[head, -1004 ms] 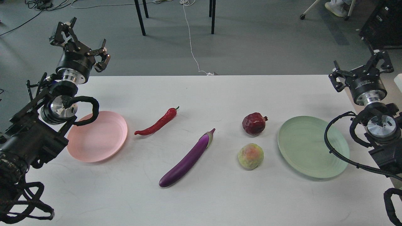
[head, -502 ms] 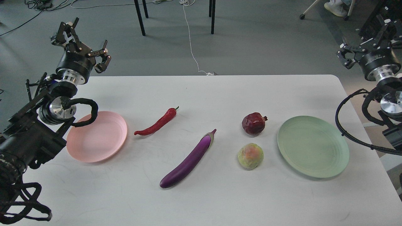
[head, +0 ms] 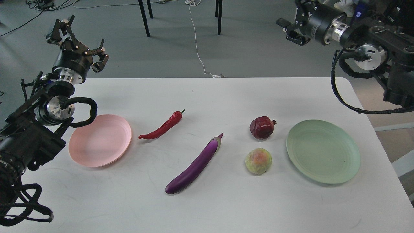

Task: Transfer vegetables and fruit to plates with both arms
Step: 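Move the right gripper toward the dark red pomegranate, then grasp the pomegranate with the right gripper and lift it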

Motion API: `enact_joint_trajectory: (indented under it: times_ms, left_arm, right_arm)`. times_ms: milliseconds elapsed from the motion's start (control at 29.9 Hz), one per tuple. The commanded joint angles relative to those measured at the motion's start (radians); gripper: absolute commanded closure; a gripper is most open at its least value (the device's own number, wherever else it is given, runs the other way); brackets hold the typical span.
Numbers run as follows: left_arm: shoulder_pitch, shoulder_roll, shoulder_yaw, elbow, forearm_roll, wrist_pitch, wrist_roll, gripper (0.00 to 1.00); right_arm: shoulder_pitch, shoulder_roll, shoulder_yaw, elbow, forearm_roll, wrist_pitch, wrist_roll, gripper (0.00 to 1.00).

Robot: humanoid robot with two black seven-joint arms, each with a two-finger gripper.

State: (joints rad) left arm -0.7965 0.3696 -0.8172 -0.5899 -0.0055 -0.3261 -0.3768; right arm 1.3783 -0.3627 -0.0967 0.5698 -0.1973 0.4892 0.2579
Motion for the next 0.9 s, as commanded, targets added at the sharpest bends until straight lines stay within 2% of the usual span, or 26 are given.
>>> enact_joint_trajectory:
  times_ms: [0,167,368,469,770,870]
  left_arm:
    - [0.000,0.003,-0.002,-0.002,-0.002,0.001,-0.001,0.02]
    - [0.003,-0.003,0.000,-0.002,-0.002,0.001,-0.002,0.02]
    - [0.008,-0.001,0.000,-0.002,-0.002,-0.001,-0.004,0.02]
    - [0.010,0.006,0.000,-0.002,-0.002,-0.001,-0.004,0.02]
    - [0.026,0.015,0.000,-0.002,0.001,-0.001,-0.005,0.02]
    - [0.026,0.015,-0.002,-0.004,-0.002,0.001,-0.017,0.02]
  right_arm:
    - [0.059,0.036,-0.154,0.073,-0.259,-0.001,0.001,0.01]
    - [0.120,0.119,-0.372,0.111,-0.513,-0.001,0.007,0.01]
    - [0.125,0.218,-0.582,0.107,-0.666,-0.001,0.009,0.02]
    - [0.125,0.241,-0.665,0.105,-0.686,-0.001,0.032,0.03]
    - [0.125,0.237,-0.738,0.113,-0.689,-0.001,0.037,0.04]
    - [0.110,0.235,-0.724,0.113,-0.682,-0.003,0.040,0.05]
